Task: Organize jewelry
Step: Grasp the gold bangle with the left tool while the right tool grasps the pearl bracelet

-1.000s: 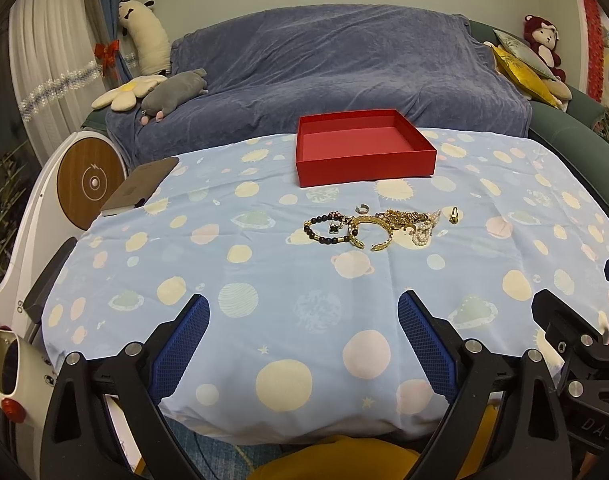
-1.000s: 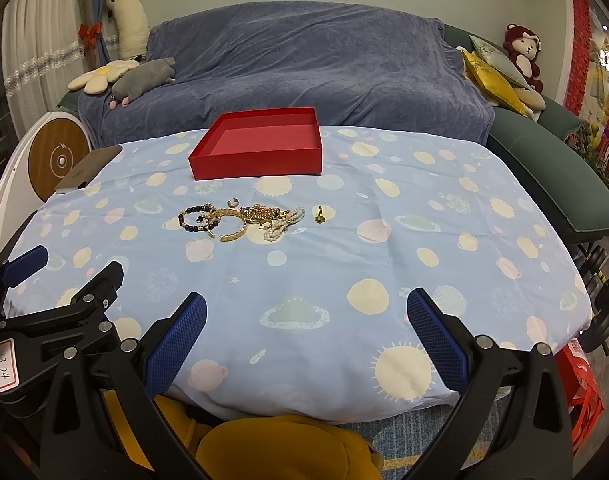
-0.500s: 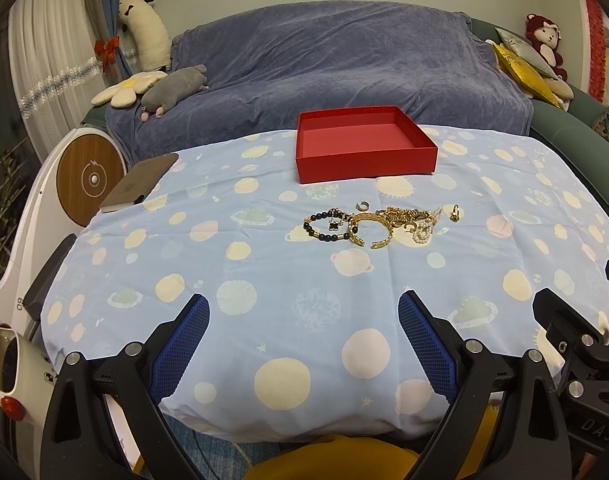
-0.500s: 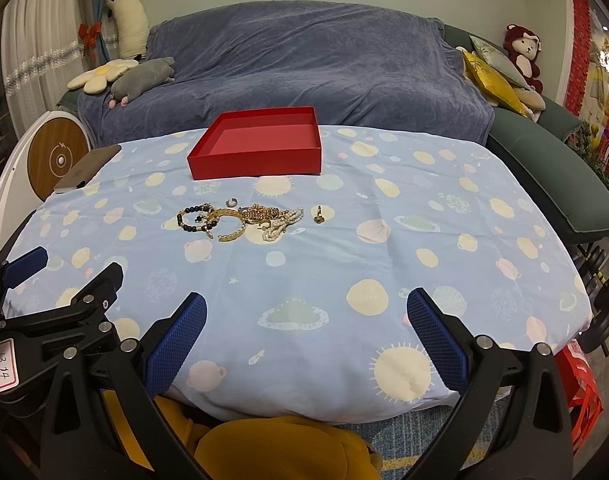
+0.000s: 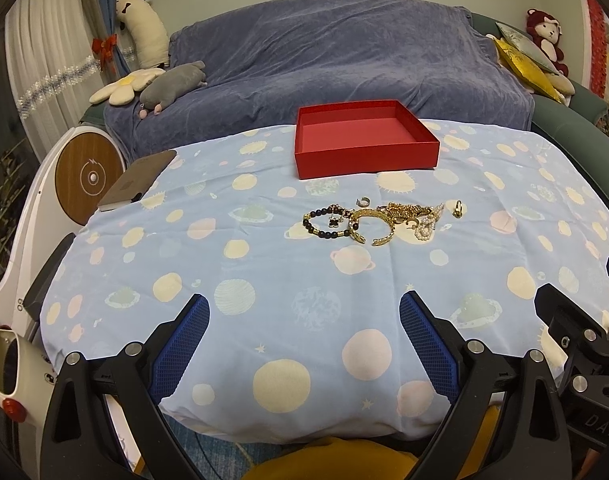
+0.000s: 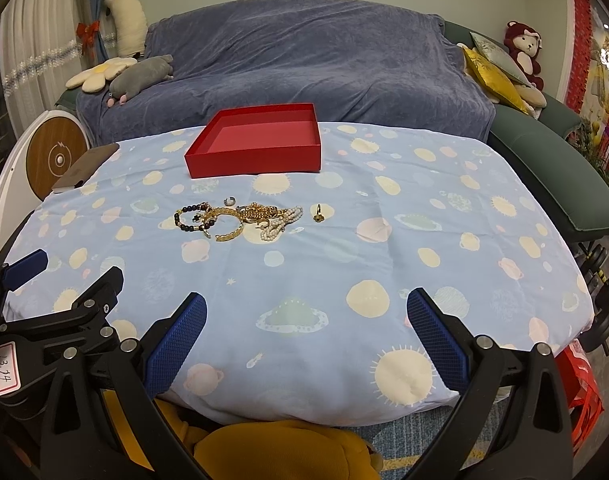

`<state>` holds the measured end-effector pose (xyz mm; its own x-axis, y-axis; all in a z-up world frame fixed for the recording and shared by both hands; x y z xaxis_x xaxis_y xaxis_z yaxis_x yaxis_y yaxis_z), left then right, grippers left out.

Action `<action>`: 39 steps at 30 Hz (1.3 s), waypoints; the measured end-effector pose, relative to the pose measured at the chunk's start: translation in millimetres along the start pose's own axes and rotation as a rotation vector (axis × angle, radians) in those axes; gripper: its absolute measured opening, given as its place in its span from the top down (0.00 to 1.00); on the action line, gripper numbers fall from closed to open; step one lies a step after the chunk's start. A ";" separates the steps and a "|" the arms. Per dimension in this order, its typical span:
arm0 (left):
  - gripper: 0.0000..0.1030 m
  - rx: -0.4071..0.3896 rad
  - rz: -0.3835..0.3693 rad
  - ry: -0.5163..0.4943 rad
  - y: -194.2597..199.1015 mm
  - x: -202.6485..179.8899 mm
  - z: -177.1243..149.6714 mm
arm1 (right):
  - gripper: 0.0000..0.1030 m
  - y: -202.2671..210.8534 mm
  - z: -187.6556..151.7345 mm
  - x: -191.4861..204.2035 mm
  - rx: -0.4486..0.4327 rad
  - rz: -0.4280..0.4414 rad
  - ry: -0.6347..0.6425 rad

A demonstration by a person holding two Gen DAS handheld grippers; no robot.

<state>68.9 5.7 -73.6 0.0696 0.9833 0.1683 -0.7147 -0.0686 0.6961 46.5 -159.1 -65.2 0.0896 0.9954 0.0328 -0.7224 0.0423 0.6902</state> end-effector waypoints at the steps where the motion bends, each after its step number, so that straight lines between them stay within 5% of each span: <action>1: 0.09 0.002 -0.001 0.001 -1.4 -0.2 1.1 | 0.05 -2.8 0.3 -0.6 0.004 0.000 -0.001; 21: 0.08 0.088 -0.045 0.066 -87.5 15.7 17.6 | 0.08 -109.8 17.9 -13.5 0.129 0.067 -0.074; 33: 0.08 0.146 -0.094 0.089 -140.5 2.9 29.3 | 0.35 -194.0 27.4 1.1 0.218 0.145 -0.145; 39: 0.09 0.163 -0.177 0.089 -157.3 -19.8 36.5 | 0.54 -212.5 30.6 4.4 0.228 0.150 -0.150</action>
<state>205.3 -9.1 -160.9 0.1171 0.9928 -0.0235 -0.5749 0.0871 0.8136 221.4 -166.3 -189.6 0.1057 0.9648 0.2409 -0.5644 -0.1413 0.8133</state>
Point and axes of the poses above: each gripper's, at about its wrist camera, not at the fingertips, and y roughly against the way its jaws point, x to its left, z to its top, the point moved 10 cm from there along -y, roughly the way its jaws point, and after that the axes turned 3 degrees about z, right-handed, at the moved point
